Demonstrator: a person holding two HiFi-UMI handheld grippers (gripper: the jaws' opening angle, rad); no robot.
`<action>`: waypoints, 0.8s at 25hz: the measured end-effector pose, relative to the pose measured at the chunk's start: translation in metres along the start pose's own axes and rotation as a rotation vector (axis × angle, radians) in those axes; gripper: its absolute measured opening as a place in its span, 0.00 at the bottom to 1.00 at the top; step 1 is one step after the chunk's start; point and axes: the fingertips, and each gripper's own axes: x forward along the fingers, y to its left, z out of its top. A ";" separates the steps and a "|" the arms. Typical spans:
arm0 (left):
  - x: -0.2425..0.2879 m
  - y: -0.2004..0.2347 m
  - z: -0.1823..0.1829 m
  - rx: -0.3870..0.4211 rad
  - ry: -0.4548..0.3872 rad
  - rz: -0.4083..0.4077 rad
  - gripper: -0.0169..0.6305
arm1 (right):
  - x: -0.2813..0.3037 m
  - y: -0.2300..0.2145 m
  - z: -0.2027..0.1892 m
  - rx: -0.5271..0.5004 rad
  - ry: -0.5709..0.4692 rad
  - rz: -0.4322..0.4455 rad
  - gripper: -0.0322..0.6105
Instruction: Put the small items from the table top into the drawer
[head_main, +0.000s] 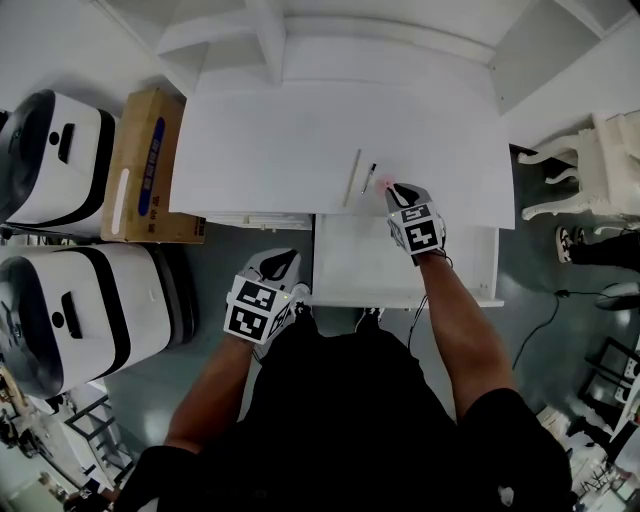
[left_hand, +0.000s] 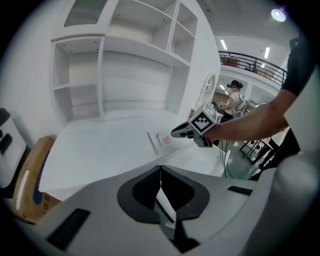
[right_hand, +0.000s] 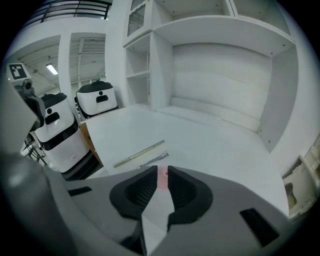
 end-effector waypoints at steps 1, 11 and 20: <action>0.000 0.002 -0.001 -0.006 0.004 0.003 0.04 | 0.005 -0.001 -0.001 -0.004 0.014 0.002 0.16; -0.002 0.007 -0.004 -0.023 0.017 0.005 0.04 | 0.037 -0.008 -0.010 -0.056 0.112 0.000 0.18; -0.002 0.006 -0.009 -0.031 0.017 -0.002 0.04 | 0.039 -0.012 -0.010 -0.065 0.108 -0.019 0.15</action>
